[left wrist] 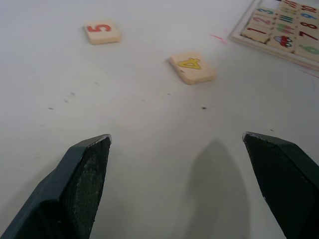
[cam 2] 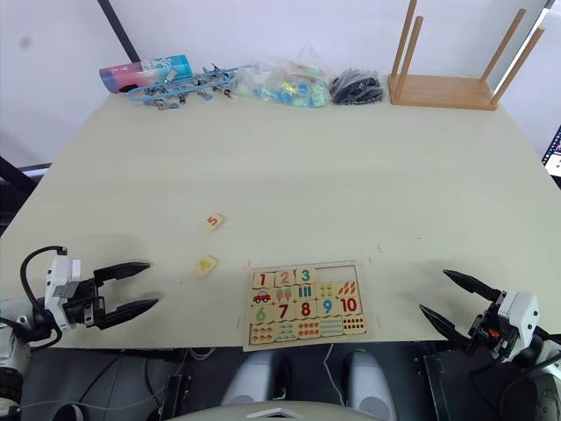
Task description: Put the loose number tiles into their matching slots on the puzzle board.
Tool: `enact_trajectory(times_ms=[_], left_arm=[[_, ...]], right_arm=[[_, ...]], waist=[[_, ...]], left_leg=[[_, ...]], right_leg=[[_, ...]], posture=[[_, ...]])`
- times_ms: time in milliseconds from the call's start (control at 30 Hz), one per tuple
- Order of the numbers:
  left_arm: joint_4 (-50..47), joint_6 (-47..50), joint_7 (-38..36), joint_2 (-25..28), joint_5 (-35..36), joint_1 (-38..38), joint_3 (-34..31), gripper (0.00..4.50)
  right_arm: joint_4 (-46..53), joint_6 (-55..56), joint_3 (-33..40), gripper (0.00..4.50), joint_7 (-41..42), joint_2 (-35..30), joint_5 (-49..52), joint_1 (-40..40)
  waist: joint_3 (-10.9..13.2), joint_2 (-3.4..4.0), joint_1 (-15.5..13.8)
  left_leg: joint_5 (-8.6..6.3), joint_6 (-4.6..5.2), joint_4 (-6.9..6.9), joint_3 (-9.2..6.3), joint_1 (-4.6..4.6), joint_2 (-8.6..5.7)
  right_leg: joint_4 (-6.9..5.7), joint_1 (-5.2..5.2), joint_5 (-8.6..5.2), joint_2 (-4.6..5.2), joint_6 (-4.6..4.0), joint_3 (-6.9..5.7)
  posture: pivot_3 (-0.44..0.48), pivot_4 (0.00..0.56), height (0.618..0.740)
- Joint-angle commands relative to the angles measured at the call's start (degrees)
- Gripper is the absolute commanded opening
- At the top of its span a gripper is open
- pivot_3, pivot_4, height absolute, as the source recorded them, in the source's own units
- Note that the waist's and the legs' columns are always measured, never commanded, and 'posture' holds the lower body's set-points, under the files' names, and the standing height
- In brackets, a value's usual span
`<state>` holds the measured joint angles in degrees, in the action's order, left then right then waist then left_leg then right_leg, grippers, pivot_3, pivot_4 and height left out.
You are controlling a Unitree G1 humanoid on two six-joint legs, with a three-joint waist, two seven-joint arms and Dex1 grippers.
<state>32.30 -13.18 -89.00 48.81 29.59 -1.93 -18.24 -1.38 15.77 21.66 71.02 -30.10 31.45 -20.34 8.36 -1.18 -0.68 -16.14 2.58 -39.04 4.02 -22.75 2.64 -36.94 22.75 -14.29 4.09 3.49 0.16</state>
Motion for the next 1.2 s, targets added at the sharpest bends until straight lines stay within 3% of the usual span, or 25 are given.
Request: enact_trajectory(times_ms=[33, 133, 267, 567, 800, 1200], left_arm=[[-10.4, 3.2, 5.7, -2.6, 1.9, -4.9, -2.3, 4.5], [-18.0, 5.9, 10.7, -5.0, 2.4, -8.7, -3.4, 4.5], [-33.5, 10.7, 27.4, -12.6, 0.5, -14.6, -3.9, 4.5], [-55.9, 22.8, 54.7, -23.9, -12.1, -20.3, 4.7, 4.5], [-63.5, 32.7, 61.1, -24.2, -14.9, -20.5, 8.2, 4.5], [-60.8, 39.9, 57.0, -15.7, -13.7, -17.6, 7.2, 4.5]], right_arm=[[0.6, 1.3, 0.9, 4.4, 1.3, -0.7, 1.6, 0.0], [1.0, 1.2, 1.0, 4.4, 2.1, -1.1, 2.3, -0.1], [4.2, -1.4, 1.2, 4.4, 5.5, -3.0, 5.6, -1.3], [5.6, -3.0, 1.7, 4.4, 8.9, -5.5, 7.4, -2.2], [4.8, -3.2, 1.9, 4.4, 9.5, -6.4, 7.1, -1.3], [4.4, -3.0, 1.6, 4.4, 9.9, -6.4, 6.9, -0.7]], waist=[[0.0, 0.04, 0.0], [0.0, 0.06, -0.1], [0.0, 0.12, -0.1], [0.0, 0.14, -0.2], [-0.1, 0.15, -0.1], [-0.1, 0.2, -0.1]], left_leg=[[0.0, 0.0, 0.0, 0.0, 0.01, 0.01], [-0.01, 0.01, 0.0, 0.0, 0.02, 0.03], [-0.02, 0.01, 0.0, -0.01, 0.03, 0.01], [-0.03, 0.03, 0.01, -0.03, 0.05, -0.06], [-0.03, 0.04, 0.01, -0.03, 0.06, -0.08], [-0.02, 0.04, 0.01, -0.01, 0.08, -0.13]], right_leg=[[0.0, 0.0, 0.0, 0.01, 0.0, 0.01], [0.0, 0.0, 0.0, 0.05, -0.01, 0.04], [0.01, -0.03, -0.01, 0.1, -0.02, 0.05], [0.06, -0.07, -0.01, 0.14, -0.04, 0.08], [0.07, -0.07, -0.02, 0.04, -0.05, 0.12], [0.07, -0.07, -0.03, 0.02, -0.05, 0.12]], posture=[[0.0, 0.15, 0.737], [0.0, 0.15, 0.737], [0.0, 0.15, 0.737], [0.0, 0.15, 0.737], [0.0, 0.15, 0.737], [0.0, 0.15, 0.737]])
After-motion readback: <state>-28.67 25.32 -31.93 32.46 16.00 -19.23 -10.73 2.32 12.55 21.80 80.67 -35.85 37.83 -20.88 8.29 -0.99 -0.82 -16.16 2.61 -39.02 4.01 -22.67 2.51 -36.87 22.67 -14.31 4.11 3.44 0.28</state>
